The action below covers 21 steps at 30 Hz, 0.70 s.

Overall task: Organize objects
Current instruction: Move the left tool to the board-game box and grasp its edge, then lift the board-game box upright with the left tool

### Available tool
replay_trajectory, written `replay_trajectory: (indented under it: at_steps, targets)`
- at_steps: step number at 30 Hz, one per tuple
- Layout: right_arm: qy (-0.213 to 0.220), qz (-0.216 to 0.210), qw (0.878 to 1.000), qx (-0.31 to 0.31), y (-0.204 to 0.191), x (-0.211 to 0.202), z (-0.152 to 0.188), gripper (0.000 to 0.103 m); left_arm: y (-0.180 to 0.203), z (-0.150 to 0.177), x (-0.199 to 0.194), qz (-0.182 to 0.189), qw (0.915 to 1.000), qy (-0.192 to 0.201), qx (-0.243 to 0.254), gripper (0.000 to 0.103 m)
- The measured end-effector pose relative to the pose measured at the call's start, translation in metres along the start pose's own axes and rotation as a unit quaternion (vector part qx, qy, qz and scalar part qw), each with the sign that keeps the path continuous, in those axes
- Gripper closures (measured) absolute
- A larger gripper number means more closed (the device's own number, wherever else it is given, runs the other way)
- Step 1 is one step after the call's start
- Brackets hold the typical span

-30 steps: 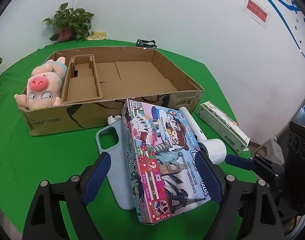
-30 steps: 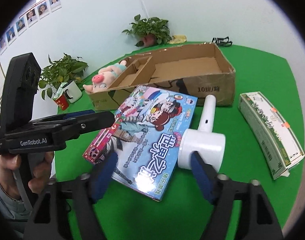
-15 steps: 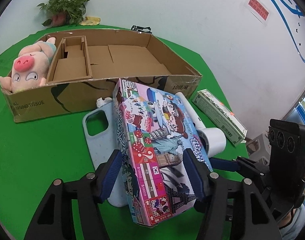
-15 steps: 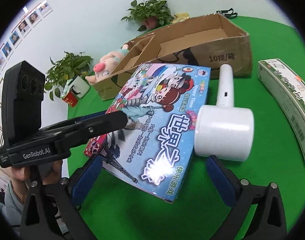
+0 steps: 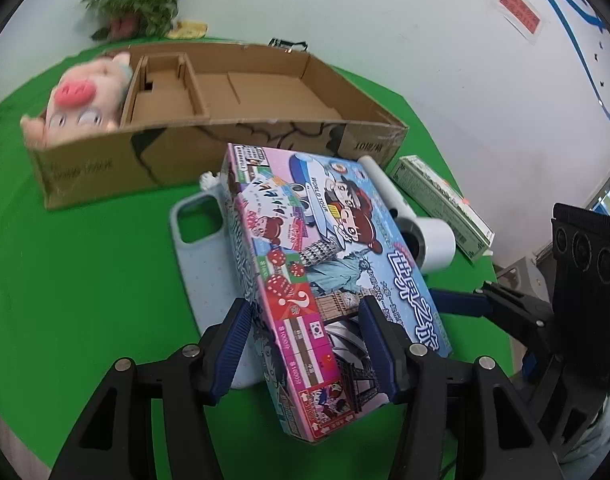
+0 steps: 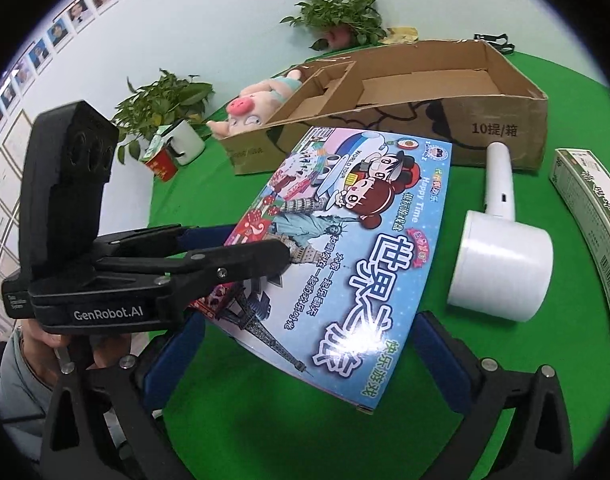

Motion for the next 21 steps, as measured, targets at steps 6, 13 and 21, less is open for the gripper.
replay_trajectory:
  at_steps: [6, 13, 21]
  targets:
    - [0.004, -0.002, 1.0, -0.002, -0.002, -0.003, -0.001, 0.0, -0.02, 0.013, -0.003, 0.0, 0.999, -0.005, -0.044, 0.049]
    - [-0.006, 0.038, 0.999, 0.011, 0.015, 0.001, -0.003, 0.011, -0.013, 0.018, 0.004, 0.036, 0.9978, -0.021, -0.051, 0.049]
    - [-0.045, 0.054, 0.996, 0.047, 0.03, 0.015, 0.011, 0.032, -0.011, 0.025, 0.005, 0.028, 0.9986, -0.016, -0.041, 0.049]
Point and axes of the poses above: each gripper's, at about its wrist camera, not at the fingertips, and x roughly the way its jaws point, y to its right, z to its underside, the point moved 8 cm from there along x, roughly the way its jaws point, and after that the axes turned 5 degrees about x, right-handed, at the moved point
